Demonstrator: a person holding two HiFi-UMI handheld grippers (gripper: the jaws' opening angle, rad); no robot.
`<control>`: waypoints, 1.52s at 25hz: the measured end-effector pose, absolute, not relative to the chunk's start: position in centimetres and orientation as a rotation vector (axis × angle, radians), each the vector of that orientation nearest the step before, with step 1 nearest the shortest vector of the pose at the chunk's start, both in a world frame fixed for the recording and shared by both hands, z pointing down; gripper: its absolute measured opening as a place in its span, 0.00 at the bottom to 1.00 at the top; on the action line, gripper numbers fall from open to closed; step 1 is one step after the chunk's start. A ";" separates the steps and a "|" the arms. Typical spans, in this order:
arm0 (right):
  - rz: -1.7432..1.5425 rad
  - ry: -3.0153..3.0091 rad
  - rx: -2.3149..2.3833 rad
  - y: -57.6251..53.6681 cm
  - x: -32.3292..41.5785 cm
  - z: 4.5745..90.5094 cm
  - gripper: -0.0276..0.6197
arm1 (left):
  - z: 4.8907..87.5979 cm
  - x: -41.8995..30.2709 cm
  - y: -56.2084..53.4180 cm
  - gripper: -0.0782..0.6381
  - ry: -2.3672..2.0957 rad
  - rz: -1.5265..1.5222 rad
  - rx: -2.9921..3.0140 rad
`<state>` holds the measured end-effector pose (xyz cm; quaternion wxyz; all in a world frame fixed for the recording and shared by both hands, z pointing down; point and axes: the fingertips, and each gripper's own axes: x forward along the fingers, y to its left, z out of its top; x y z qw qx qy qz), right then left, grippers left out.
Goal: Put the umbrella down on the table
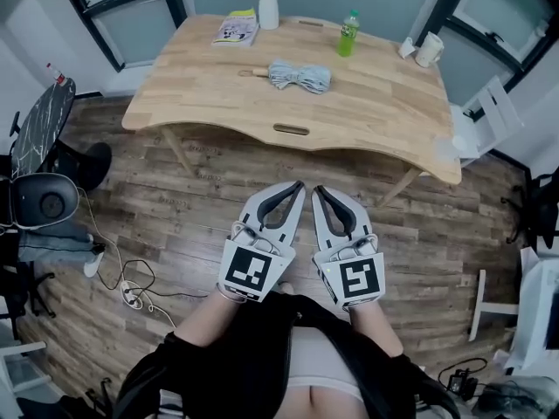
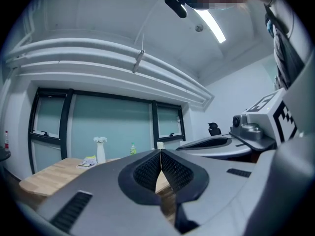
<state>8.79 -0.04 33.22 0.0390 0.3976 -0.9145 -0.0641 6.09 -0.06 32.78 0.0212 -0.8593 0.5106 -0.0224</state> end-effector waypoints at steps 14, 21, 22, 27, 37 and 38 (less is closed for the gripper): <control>-0.152 -2.823 1.139 4.4 8.6 35.0 0.09 | 33.7 6.4 3.7 0.12 1.601 -0.084 -2.665; -0.142 -2.809 1.162 6.2 8.2 35.2 0.09 | 33.7 6.2 5.6 0.12 1.544 -0.107 -2.685; -0.124 -2.804 1.163 6.6 8.1 35.3 0.09 | 33.7 6.0 5.9 0.12 1.542 -0.105 -2.688; -0.124 -2.792 1.177 9.6 7.2 35.8 0.09 | 34.2 4.9 9.0 0.12 1.521 -0.103 -2.707; -0.130 -2.820 1.172 19.8 2.1 35.8 0.09 | 33.8 0.3 18.7 0.12 1.519 -0.075 -2.687; -0.133 -2.821 1.172 21.0 1.6 35.8 0.09 | 33.7 -0.2 19.9 0.12 1.519 -0.073 -2.685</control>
